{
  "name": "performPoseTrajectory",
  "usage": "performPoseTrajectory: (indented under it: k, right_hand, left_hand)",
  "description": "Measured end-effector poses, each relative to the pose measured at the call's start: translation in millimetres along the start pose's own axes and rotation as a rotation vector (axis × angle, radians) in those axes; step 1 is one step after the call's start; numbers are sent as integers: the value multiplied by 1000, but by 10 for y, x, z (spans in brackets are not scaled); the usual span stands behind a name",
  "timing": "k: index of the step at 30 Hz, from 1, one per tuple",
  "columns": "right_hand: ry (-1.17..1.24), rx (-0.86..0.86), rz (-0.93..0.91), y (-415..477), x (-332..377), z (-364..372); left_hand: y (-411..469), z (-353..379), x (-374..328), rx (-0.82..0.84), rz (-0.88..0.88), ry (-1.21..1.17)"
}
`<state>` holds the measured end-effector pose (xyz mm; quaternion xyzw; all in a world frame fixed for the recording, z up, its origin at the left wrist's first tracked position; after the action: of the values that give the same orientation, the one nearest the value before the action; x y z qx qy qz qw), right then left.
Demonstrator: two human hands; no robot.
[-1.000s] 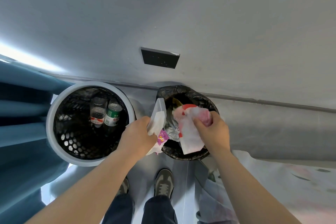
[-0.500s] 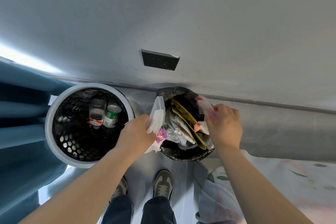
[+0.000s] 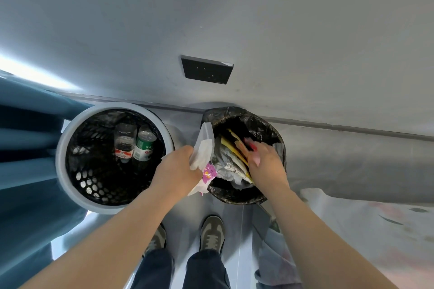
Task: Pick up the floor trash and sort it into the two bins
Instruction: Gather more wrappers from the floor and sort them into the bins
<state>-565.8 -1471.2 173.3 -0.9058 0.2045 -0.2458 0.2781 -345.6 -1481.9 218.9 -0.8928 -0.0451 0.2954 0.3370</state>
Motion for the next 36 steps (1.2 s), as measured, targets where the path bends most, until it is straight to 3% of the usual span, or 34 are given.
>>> performPoseTrajectory:
  k: [3, 9, 12, 16, 22, 27, 32, 36]
  right_hand:
    - [65, -89, 11, -144, 18, -155]
    - [79, -27, 97, -392, -210, -221]
    - [119, -11, 147, -471, -313, -207]
    - [148, 27, 140, -512, -357, -152]
    - [184, 68, 148, -463, -378, -59]
    - [217, 50, 149, -377, -430, -55]
    - [209, 45, 166, -287, -500, -17]
    - [195, 42, 155, -247, -468, 38]
  left_hand:
    - [26, 10, -54, -3, 6, -4]
    - [87, 85, -229, 7, 31, 8]
    - [131, 208, -190, 10, -70, 24]
    - [123, 441, -32, 34, -314, -148]
    - [238, 763, -116, 152, -259, -232]
    - [525, 911, -191, 53, -310, -560]
    - [620, 906, 25, -16, -394, -217]
    - [666, 883, -17, 13, -314, -79]
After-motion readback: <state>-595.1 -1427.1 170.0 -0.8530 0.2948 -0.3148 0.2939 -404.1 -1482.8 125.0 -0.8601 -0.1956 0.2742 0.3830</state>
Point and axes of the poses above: each hand's wrist, its own y-axis towards the middle knuckle, its own z-axis out of the palm, x = y × z, the point moved 4 cm from there along y, towards the middle knuckle, and after that the axes turned 6 degrees about z, right-handed, at the moved point
